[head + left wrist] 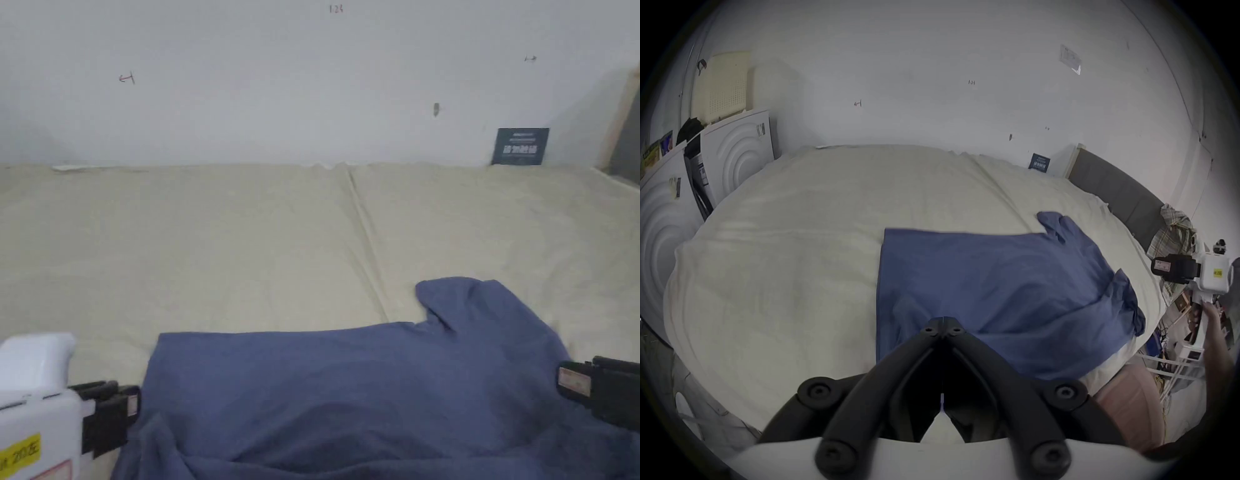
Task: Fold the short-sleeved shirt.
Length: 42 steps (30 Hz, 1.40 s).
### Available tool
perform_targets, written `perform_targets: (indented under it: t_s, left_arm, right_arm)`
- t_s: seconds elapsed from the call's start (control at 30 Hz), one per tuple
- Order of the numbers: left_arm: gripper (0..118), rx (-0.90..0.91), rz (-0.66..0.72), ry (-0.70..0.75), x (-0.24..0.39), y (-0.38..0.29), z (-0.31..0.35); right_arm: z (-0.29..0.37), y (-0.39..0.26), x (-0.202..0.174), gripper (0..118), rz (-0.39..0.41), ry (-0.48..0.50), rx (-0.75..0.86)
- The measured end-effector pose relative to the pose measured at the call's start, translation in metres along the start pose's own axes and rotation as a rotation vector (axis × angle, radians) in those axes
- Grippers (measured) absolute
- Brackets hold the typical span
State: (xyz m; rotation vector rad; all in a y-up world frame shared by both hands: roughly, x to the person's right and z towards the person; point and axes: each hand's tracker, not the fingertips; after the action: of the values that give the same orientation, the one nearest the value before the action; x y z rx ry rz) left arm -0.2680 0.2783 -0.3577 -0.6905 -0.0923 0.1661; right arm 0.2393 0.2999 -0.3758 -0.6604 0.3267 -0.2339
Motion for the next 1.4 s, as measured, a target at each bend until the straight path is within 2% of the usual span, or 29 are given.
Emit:
perform_targets:
  t_s: [0.1, 0.17, 0.2, 0.23, 0.27, 0.3, 0.33, 0.37, 0.4, 0.5, 0.77, 0.87, 0.9, 0.93, 0.97, 1.0, 1.07, 1.2, 1.37, 1.4]
  left_arm:
    - [0, -0.005, -0.007, 0.047, -0.012, 0.052, -0.037]
    - [2, -0.081, 0.032, 0.018, -0.038, 0.082, -0.08]
    - [29, -0.129, 0.052, 0.016, -0.047, 0.095, -0.105]
    - [29, -0.157, 0.064, -0.018, -0.058, 0.105, -0.13]
    - [40, -0.183, 0.066, -0.026, -0.06, 0.109, -0.146]
    - [70, -0.223, 0.078, 0.001, -0.066, 0.113, -0.168]
    - [108, -0.269, 0.074, 0.035, -0.071, 0.114, -0.189]
    - [118, -0.312, 0.063, 0.058, -0.077, 0.109, -0.199]
    - [115, -0.256, 0.069, 0.037, -0.082, 0.11, -0.216]
    - [115, -0.343, 0.047, 0.072, -0.089, 0.102, -0.255]
    - [114, -0.418, 0.036, 0.112, -0.102, 0.106, -0.292]
    - [92, -0.407, -0.1, 0.154, -0.062, 0.095, -0.264]
    - [79, -0.399, -0.137, 0.16, -0.054, 0.093, -0.257]
    - [66, -0.393, -0.118, 0.144, -0.048, 0.091, -0.25]
    - [42, -0.388, -0.115, 0.135, -0.076, 0.105, -0.27]
    - [3, -0.384, -0.124, 0.137, -0.075, 0.109, -0.269]
    - [3, -0.386, -0.129, 0.076, -0.063, 0.108, -0.259]
    - [3, -0.396, -0.173, 0.112, -0.062, 0.107, -0.263]
    - [3, -0.349, -0.139, 0.1, -0.053, 0.108, -0.242]
    - [3, -0.343, -0.146, 0.096, -0.051, 0.109, -0.239]
  right_arm:
    - [-0.018, 0.017, -0.004, 0, 0.034, 0.006, -0.008]
    - [-0.029, 0.026, -0.009, 0, 0.071, -0.006, -0.016]
    - [-0.034, 0.03, -0.012, 0, 0.083, -0.008, -0.019]
    - [-0.041, 0.031, -0.011, 0, 0.089, -0.004, -0.025]
    - [-0.046, 0.033, -0.01, 0, 0.088, 0.0, -0.03]
    - [-0.051, 0.035, -0.01, 0, 0.086, 0.009, -0.042]
    - [-0.055, 0.036, -0.01, 0, 0.08, 0.019, -0.055]
    - [-0.06, 0.034, -0.005, 0, 0.071, 0.027, -0.067]
    - [-0.066, 0.034, -0.002, 0, 0.067, 0.031, -0.08]
    - [-0.078, 0.032, 0.003, 0, 0.067, 0.027, -0.111]
    - [-0.095, 0.025, 0.014, 0, 0.068, 0.008, -0.163]
    - [-0.098, 0.024, 0.016, 0, 0.054, 0.015, -0.168]
    - [-0.099, 0.022, 0.015, 0, 0.051, 0.018, -0.169]
    - [-0.1, 0.021, 0.015, 0, 0.048, 0.02, -0.172]
    - [-0.102, 0.021, 0.015, 0, 0.049, 0.02, -0.174]
    - [-0.103, 0.021, 0.015, 0, 0.051, 0.018, -0.175]
    - [-0.105, 0.02, 0.014, 0, 0.055, 0.018, -0.173]
    - [-0.108, 0.042, 0.023, 0, 0.074, 0.009, -0.105]
    - [-0.147, 0.114, 0.069, 1, -0.001, -0.068, -0.058]
    - [-0.164, 0.129, 0.084, 28, -0.01, -0.078, -0.093]
